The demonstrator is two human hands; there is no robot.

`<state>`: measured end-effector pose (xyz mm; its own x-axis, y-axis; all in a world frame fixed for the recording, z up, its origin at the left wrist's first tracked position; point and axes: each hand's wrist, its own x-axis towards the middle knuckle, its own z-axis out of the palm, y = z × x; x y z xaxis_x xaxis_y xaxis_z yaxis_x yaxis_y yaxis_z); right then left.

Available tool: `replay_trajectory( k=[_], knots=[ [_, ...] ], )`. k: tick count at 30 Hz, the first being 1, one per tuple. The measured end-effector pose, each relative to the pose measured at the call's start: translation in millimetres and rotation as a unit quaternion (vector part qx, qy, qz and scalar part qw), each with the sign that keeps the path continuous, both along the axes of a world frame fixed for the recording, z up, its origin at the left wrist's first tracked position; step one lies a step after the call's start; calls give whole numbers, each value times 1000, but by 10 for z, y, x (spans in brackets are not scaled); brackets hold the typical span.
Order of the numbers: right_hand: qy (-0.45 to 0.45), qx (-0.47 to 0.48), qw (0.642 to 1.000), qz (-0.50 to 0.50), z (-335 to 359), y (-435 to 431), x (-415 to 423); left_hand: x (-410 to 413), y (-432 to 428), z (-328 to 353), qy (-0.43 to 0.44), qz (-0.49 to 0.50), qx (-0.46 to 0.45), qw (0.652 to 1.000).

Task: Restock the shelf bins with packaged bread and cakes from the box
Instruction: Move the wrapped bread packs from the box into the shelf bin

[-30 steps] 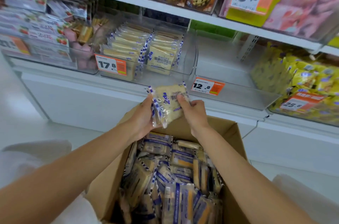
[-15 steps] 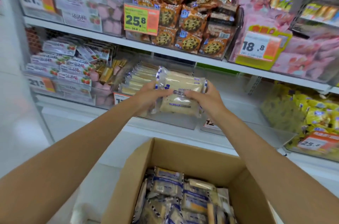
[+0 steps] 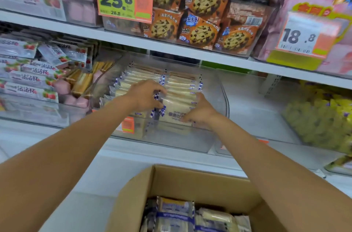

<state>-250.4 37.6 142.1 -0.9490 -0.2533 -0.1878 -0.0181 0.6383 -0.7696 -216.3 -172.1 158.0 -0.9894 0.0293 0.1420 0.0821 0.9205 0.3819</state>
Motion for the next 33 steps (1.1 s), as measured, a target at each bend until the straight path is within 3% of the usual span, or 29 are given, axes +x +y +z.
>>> replay_trajectory(
  k=[7, 10, 13, 17, 19, 22, 25, 33],
  knots=[
    [16, 12, 1000, 11, -32, 29, -13, 10, -45, -46, -14, 0, 85, 996],
    [39, 62, 997, 24, 107, 72, 115, 159, 26, 67, 37, 36, 84, 995],
    [136, 84, 987, 22, 192, 124, 346, 385, 162, 149, 95, 44, 106, 989],
    [319, 82, 944, 30, 256, 327, 912, 866, 565, 96, 76, 11, 162, 984],
    [339, 75, 936, 57, 157, 514, 1192, 1148, 793, -44, 50, -16, 176, 983],
    [254, 95, 957, 97, -231, 926, 1527, 1522, 1056, -449, -40, -24, 188, 981],
    [82, 158, 979, 101, -799, 1501, 1723, 1789, 1246, -902, -132, -14, 185, 974],
    [-176, 171, 969, -14, -2144, 2306, 1963, 1867, 1527, -1626, -251, 0, 209, 945]
  ],
)
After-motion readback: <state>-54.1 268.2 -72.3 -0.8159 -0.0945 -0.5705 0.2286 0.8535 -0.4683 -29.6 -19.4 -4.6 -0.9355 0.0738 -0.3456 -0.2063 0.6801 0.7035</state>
